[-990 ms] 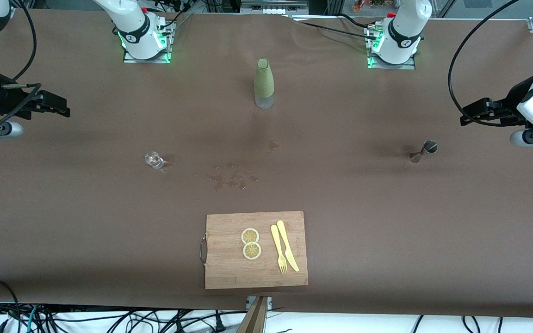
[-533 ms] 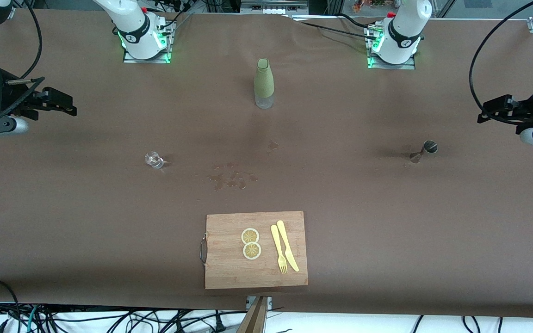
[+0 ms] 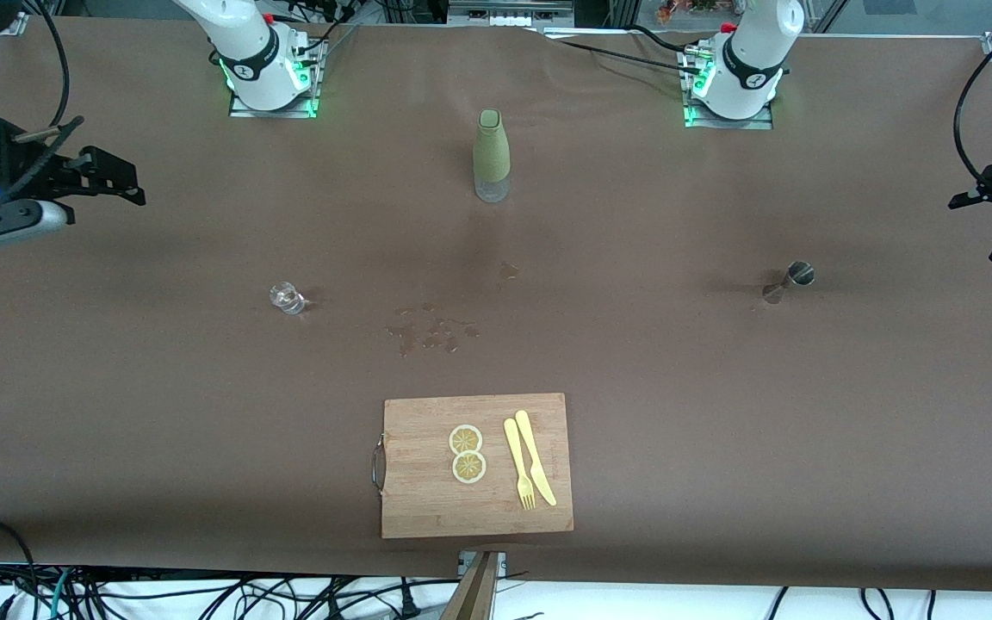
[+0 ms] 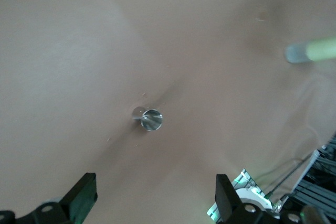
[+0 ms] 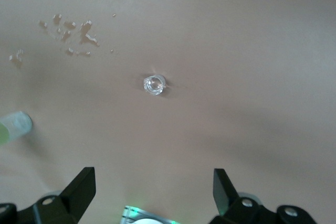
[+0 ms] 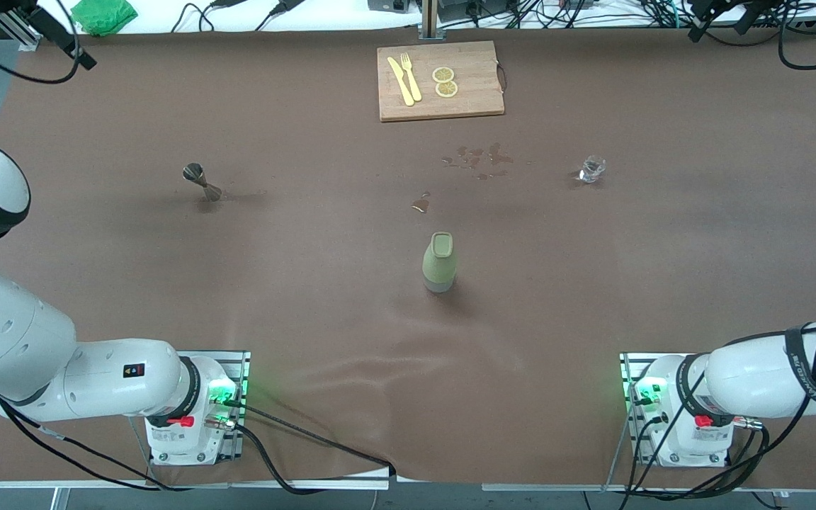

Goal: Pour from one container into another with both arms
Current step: 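Move the right gripper toward the clear glass while the left gripper approaches the jigger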

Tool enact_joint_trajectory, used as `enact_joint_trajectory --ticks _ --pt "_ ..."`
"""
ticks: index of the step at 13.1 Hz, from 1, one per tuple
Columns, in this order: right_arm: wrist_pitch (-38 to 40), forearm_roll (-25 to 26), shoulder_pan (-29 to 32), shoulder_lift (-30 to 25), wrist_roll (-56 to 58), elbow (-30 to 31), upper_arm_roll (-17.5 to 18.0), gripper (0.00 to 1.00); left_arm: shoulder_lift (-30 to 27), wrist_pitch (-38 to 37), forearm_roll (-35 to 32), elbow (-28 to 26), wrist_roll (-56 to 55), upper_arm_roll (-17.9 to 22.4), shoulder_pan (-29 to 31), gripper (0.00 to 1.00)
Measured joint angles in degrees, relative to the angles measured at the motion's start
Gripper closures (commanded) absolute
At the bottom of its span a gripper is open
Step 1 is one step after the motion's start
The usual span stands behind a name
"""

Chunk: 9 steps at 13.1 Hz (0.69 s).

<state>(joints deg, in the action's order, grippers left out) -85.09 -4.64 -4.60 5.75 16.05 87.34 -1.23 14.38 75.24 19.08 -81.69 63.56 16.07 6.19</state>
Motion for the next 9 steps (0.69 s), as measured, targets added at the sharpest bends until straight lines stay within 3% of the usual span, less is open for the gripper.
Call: enact_joint_trajectory --ticks 5,9 --pt "-10.27 -5.31 0.07 3.03 18.74 8.44 0.26 0.01 3.13 -0.48 12.22 -9.60 25.08 7.10 2.40 0.00" --pt "-21.02 -15.36 2.27 6.02 38.25 15.68 0.19 0.01 11.10 -1.81 20.42 -13.68 46.14 7.87 6.88 0.00"
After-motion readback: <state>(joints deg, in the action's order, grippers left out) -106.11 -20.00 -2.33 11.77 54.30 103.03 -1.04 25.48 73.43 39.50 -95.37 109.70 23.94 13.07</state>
